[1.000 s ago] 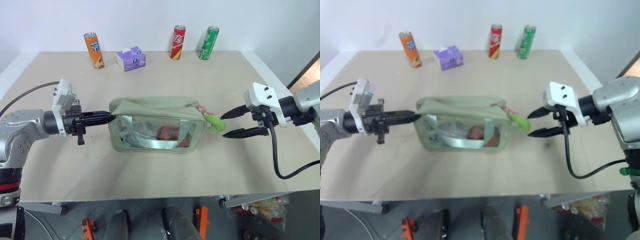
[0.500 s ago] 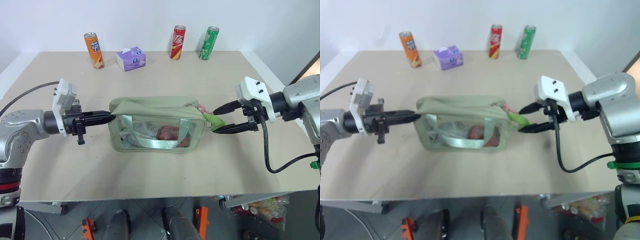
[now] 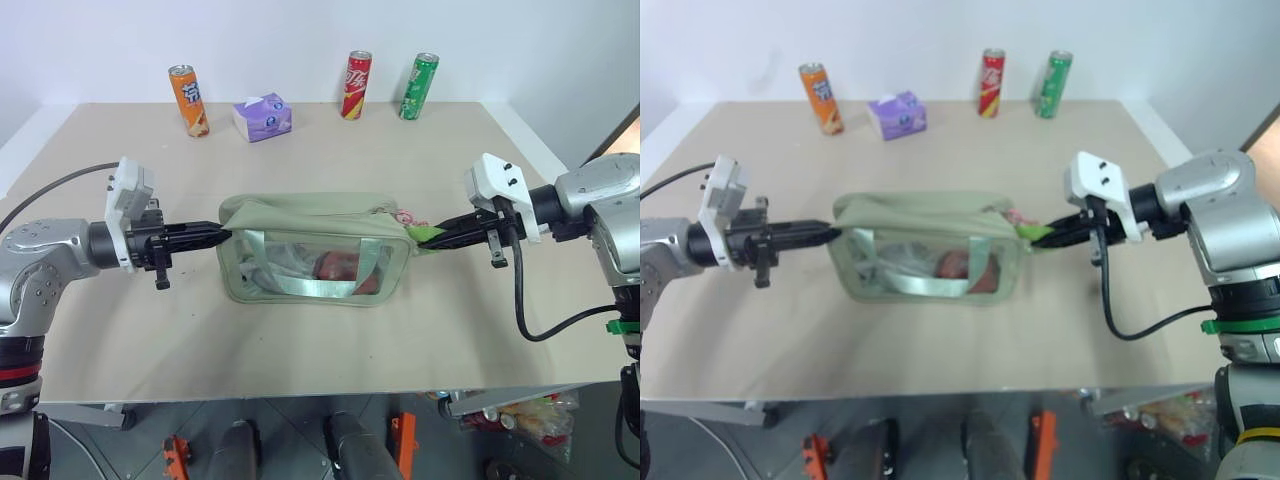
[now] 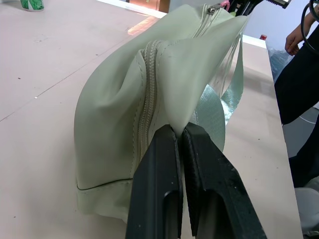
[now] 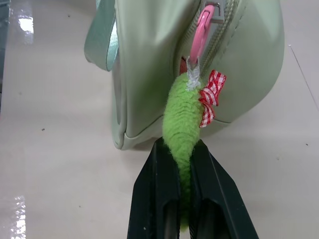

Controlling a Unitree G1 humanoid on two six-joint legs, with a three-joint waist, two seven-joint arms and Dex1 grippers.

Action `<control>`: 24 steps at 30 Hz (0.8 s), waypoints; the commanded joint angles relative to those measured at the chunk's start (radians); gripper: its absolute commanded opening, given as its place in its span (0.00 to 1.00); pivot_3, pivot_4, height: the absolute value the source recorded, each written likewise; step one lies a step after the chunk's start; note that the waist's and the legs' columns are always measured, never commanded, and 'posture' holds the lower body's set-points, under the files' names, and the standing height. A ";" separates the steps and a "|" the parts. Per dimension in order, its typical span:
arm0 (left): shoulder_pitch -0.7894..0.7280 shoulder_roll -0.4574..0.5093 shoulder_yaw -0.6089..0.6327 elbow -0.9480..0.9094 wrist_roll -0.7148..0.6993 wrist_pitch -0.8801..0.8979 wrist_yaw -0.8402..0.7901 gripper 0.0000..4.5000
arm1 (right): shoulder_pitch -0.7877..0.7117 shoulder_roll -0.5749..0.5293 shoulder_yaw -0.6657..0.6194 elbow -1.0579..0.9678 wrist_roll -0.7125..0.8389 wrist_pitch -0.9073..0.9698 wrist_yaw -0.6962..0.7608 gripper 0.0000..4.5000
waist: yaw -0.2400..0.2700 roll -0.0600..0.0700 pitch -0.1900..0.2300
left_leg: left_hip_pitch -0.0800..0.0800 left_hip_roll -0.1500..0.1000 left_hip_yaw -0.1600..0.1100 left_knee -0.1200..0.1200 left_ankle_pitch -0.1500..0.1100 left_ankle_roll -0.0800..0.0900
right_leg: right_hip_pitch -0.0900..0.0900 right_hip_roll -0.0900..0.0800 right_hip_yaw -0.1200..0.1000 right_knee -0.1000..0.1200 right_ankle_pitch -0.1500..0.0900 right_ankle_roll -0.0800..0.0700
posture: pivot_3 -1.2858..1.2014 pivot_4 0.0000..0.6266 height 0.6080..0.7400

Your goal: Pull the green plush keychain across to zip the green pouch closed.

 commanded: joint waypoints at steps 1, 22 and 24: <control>-0.003 0.015 0.030 -0.025 -0.012 0.001 0.001 0.00 | 0.010 -0.044 -0.010 0.032 -0.042 -0.046 0.001 0.01 | 0.000 0.000 0.000 | 0.000 0.000 0.000 0.000 0.000 0.000 | 0.000 0.000 0.000 0.000 0.000 0.000 | 0.52 0.24 1.00; -0.006 0.015 0.025 -0.019 -0.007 -0.003 -0.010 0.00 | -0.041 -0.070 -0.063 0.166 -0.072 -0.108 -0.035 0.01 | 0.000 0.000 0.000 | 0.001 0.000 0.000 0.000 0.000 0.000 | 0.001 0.000 0.000 0.000 0.000 0.000 | 0.52 0.24 1.00; -0.006 0.017 0.027 -0.018 -0.008 -0.002 -0.012 0.00 | -0.086 -0.076 -0.083 0.172 -0.043 -0.085 -0.021 0.01 | 0.000 0.000 0.000 | 0.001 0.000 0.000 0.001 0.000 0.000 | 0.001 0.000 0.000 0.000 0.001 0.000 | 0.52 0.24 1.00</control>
